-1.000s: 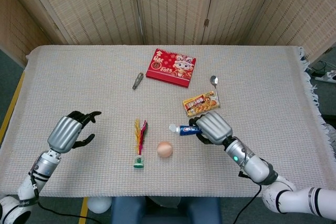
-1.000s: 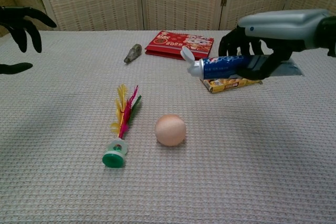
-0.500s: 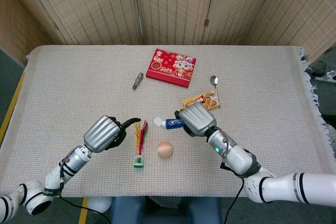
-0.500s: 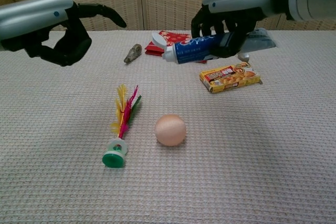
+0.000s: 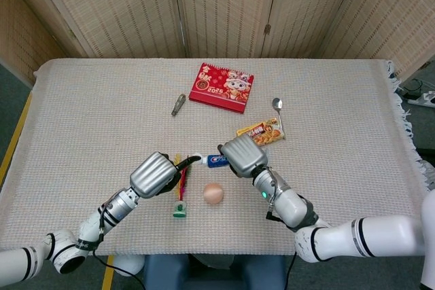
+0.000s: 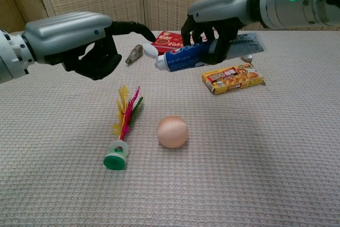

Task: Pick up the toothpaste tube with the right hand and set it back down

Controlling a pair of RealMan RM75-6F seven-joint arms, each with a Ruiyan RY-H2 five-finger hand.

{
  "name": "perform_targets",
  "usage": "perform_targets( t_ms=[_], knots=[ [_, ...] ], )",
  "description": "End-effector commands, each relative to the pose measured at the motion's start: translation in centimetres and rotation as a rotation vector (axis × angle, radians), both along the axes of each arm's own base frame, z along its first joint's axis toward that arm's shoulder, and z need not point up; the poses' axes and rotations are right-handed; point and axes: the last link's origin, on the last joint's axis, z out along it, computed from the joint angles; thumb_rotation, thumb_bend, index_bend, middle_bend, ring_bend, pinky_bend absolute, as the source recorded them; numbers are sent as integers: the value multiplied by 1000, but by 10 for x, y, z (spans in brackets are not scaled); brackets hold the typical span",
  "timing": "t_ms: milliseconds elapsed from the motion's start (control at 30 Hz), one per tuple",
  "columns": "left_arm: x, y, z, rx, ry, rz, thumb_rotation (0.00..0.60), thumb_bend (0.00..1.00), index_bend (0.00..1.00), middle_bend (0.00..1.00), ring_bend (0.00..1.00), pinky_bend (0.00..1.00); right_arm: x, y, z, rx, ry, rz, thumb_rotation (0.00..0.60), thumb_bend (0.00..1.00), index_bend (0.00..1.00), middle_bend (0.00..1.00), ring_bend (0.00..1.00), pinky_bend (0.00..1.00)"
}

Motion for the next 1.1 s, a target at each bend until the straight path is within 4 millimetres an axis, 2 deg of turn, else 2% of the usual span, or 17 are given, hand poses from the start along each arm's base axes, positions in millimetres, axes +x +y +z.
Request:
perform_targets(
  t_ms=[33,367,500,800,900,933,1000,1100],
  knots=[
    [0,1,-3,-3,8,3,600,751,192,941,873,762,0,-1,0,-6,-4,2,600,749,616,564,609,619],
    [-10,2,-7,8,33,37,600,753,193,941,869,762,-1,-2,3,-21,-29,13,600,785,629,569,609,619],
    [-21,2,-9,4,40,74,600,753,188,941,868,762,-3,-3,5,-24,-66,26,600,794,635,576,618,619],
    [-22,0,-14,-6,24,78,600,752,182,941,866,762,-5,-1,5,-17,-115,46,600,810,643,584,636,622],
    [-24,1,-9,2,5,98,600,749,157,929,827,762,-9,0,5,-18,-119,37,600,809,643,584,636,622],
    [-26,2,-5,6,-13,111,600,746,145,899,790,761,-11,0,6,-18,-126,30,600,809,643,584,636,622],
    [-32,4,3,0,-71,159,600,703,126,777,689,740,-17,0,9,-19,-158,9,600,809,643,583,636,622],
    [-40,7,18,-25,-162,233,600,490,102,520,493,616,-27,0,11,-17,-212,-12,600,810,643,584,634,622]
  ],
)
